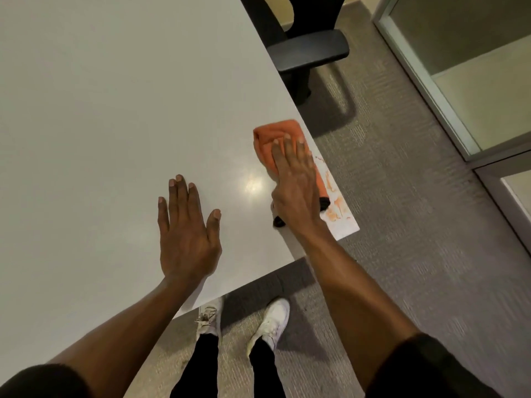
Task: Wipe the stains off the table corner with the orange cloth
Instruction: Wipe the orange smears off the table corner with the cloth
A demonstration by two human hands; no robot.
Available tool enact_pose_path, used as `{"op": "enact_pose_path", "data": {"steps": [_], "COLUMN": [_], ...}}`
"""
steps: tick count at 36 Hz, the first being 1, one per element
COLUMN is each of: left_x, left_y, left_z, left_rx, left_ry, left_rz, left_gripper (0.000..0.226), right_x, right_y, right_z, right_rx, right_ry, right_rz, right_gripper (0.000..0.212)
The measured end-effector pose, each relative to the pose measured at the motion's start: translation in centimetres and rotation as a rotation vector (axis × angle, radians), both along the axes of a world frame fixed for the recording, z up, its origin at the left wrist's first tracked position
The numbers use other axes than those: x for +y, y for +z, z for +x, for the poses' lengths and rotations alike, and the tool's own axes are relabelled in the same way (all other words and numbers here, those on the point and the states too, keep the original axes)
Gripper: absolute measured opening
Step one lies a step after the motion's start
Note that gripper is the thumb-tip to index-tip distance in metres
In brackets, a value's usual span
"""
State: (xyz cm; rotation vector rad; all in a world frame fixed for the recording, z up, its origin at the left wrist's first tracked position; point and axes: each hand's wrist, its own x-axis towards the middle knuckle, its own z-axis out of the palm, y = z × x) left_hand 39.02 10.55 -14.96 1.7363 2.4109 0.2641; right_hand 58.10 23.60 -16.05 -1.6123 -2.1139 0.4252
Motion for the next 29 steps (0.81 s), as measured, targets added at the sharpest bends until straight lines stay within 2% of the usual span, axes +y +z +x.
{"op": "enact_pose_path", "data": {"steps": [4, 10, 13, 17, 23, 26, 29], "left_x": [-0.1, 0.2, 0.3, 1.8, 2.1, 2.1, 2.1], "left_y": [0.0, -0.3, -0.6, -0.3, -0.9, -1.1, -1.1], "left_z": [-0.1, 0.0, 0.4, 2.5, 4.1, 3.9, 4.1], "left_rx": [-0.007, 0.023, 0.03, -0.018, 0.117, 0.129, 0.126], "left_ry": [-0.004, 0.006, 0.017, 0.114, 0.148, 0.157, 0.174], "left_rz": [-0.005, -0.018, -0.029, -0.071, -0.083, -0.075, -0.074], "left_gripper": [0.077, 0.081, 0.085, 0.091, 0.096, 0.096, 0.095], "right_x": [-0.6, -9.0, -10.5, -6.9, 3.1, 3.5, 0.2], "right_y": [0.2, 0.5, 0.4, 0.2, 0.3, 0.6, 0.3], "right_z": [-0.6, -0.8, -0.8, -0.7, 0.7, 0.3, -0.6], "right_rx": [-0.038, -0.047, -0.087, -0.07, -0.089, -0.103, -0.089], "right_ry": [-0.019, 0.024, 0.041, 0.056, -0.059, -0.115, -0.165], "right_rz": [0.042, -0.017, -0.048, 0.003, 0.003, -0.009, -0.028], "right_gripper": [0.086, 0.094, 0.097, 0.091, 0.092, 0.091, 0.089]}}
